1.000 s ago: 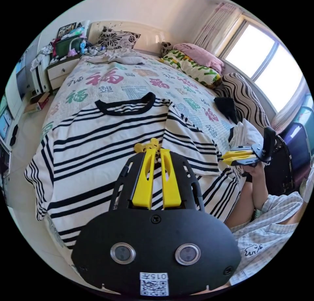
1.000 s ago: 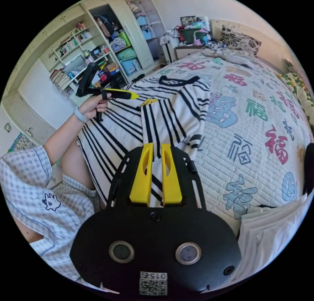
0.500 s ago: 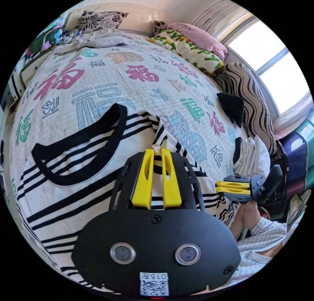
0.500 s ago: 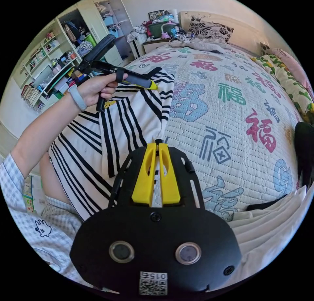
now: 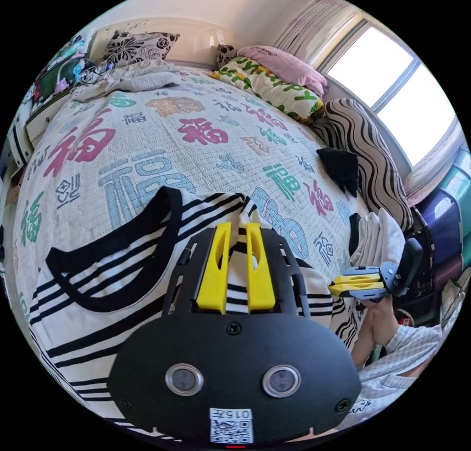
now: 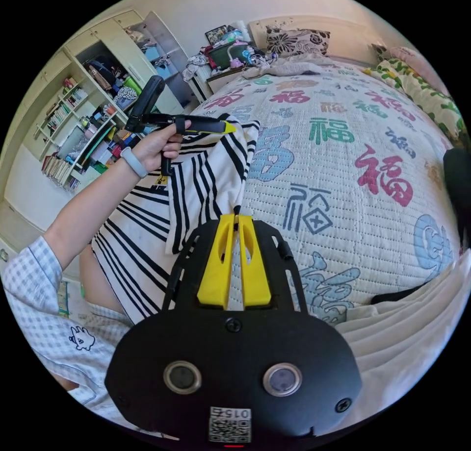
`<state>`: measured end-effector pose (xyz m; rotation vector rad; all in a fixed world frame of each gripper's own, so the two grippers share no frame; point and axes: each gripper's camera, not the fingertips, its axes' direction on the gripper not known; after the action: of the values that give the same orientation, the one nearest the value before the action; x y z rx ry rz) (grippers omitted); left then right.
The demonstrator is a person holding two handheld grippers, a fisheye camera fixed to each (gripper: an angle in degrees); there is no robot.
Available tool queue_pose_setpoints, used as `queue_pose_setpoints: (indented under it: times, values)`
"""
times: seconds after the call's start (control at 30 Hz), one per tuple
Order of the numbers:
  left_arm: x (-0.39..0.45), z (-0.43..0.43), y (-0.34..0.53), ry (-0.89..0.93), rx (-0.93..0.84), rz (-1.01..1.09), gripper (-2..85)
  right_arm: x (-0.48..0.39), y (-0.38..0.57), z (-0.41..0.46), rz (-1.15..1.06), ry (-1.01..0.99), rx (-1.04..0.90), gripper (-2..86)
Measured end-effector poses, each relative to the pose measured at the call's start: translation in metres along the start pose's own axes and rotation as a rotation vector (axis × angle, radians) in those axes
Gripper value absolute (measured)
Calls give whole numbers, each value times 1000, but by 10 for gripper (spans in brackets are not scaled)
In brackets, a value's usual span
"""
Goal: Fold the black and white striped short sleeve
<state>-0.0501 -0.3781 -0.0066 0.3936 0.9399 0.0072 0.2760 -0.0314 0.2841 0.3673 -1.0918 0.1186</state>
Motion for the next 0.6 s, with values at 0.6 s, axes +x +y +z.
queue_pose_setpoints:
  times: [0.6]
  values:
    - [113,-16,136,-462,-57,294,75,-128,36,84,-415,326,-66,64]
